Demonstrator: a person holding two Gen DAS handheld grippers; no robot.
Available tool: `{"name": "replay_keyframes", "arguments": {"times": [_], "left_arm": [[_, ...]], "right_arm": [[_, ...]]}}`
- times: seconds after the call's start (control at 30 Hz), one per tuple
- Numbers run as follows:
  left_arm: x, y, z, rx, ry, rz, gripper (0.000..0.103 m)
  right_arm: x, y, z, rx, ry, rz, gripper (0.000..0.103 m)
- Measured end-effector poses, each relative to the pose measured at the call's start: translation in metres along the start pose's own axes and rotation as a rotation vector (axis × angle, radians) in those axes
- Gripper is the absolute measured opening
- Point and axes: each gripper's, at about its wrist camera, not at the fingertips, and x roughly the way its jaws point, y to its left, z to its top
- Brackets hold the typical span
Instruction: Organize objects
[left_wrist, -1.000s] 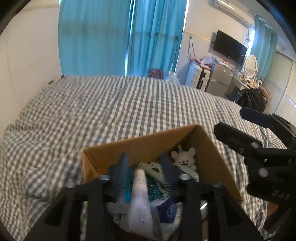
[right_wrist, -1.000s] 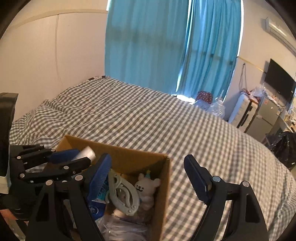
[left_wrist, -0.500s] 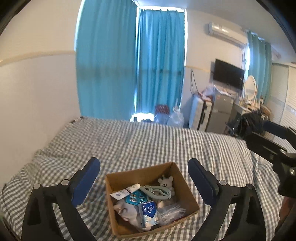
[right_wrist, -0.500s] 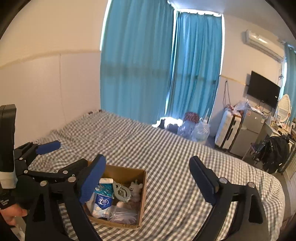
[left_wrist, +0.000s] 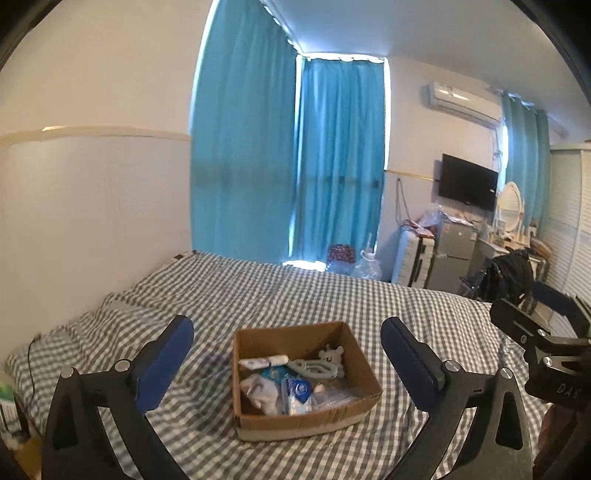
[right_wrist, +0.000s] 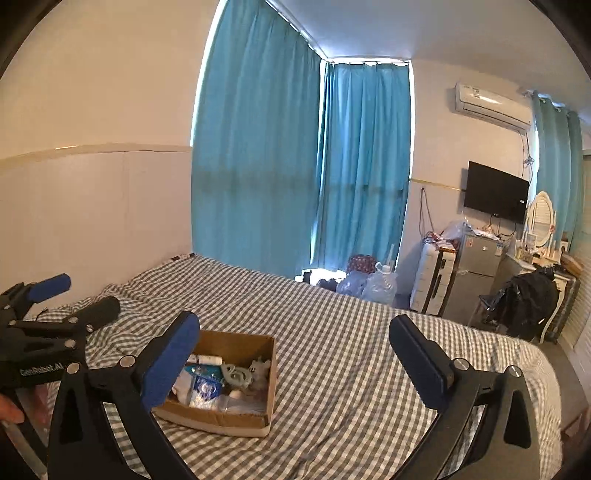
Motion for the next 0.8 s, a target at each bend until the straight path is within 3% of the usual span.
{"name": "replay_keyframes", "arguments": {"times": [0.2,0.3,0.53,0.63,0.8], "left_arm": [[0.004,0.016,-0.037,-0.088,-0.03,0.087,0.103],[0.004,0.017,-0.049,-0.077,-0.034,0.099,0.103],[0.014,-0.002,-0.068,0.028,0.006,0.123,0.103],[0.021,0.0,-0.071,-0.012,0.034,0.09,0.103],[0.022,0.001,-0.072,-0.009,0.046,0.103,0.103]], "right_arm": [[0.001,0.0,-0.057,0.035,-0.028,0.028,0.103],[0.018,0.004,-0.077,0.025,0.018,0.037,0.103],[0.032,0.007,-0.096,0.021,0.061,0.042,0.103],[0.034,0.005,-0.1,0.032,0.074,0.033,0.103],[0.033,0.0,-0.101,0.037,0.072,0.01,0.103]]}}
